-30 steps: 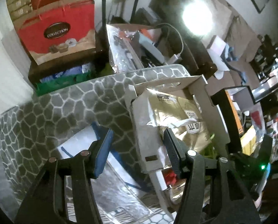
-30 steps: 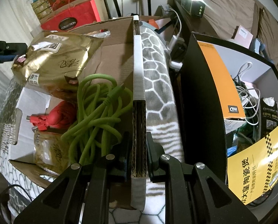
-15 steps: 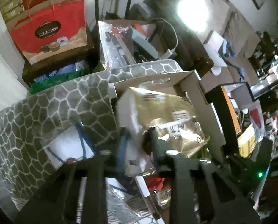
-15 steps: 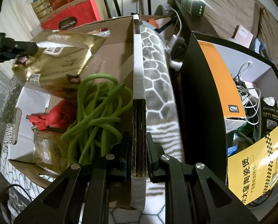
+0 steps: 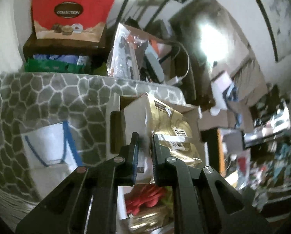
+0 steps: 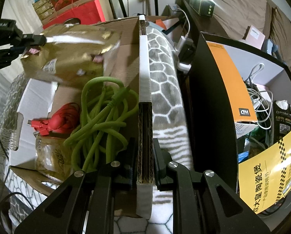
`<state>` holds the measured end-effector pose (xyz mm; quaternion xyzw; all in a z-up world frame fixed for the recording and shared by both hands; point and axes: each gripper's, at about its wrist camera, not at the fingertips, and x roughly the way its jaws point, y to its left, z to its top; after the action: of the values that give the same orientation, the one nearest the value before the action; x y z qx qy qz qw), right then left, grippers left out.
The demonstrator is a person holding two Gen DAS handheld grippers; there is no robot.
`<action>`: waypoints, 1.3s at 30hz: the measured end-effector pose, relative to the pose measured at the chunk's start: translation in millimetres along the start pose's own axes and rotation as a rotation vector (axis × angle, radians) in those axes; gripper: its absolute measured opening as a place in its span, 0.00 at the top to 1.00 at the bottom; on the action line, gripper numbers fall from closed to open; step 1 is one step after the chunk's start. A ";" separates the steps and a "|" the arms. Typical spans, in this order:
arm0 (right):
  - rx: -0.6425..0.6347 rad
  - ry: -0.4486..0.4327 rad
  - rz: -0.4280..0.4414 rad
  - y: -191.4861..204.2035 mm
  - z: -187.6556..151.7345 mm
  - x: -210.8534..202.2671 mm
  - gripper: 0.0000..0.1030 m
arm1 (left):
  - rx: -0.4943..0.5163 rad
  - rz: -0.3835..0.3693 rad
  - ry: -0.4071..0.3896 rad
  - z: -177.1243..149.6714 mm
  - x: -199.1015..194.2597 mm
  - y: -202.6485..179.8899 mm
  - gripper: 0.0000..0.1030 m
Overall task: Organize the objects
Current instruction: 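Lower the gold package into the box and open the left gripper, then move the left gripper to the bed and grasp the clear phone case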
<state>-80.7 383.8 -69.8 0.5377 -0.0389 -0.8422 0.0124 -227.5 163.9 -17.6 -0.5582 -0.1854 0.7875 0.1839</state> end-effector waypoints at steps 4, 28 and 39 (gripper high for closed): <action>0.001 -0.001 0.000 -0.5 -0.5 0.0 0.84 | -0.032 -0.018 -0.018 -0.3 6.4 -3.8 0.89; 0.001 -0.002 0.002 -0.7 -1.0 2.0 0.84 | 0.206 0.068 -0.003 -13.4 -2.7 -30.3 0.37; 0.001 -0.003 0.000 1.1 -0.6 1.0 0.84 | 0.226 0.202 -0.010 -14.2 -57.6 38.5 0.28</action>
<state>-80.7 382.6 -70.9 0.5366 -0.0392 -0.8429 0.0119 -199.4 103.3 5.6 -0.5458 -0.0397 0.8207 0.1644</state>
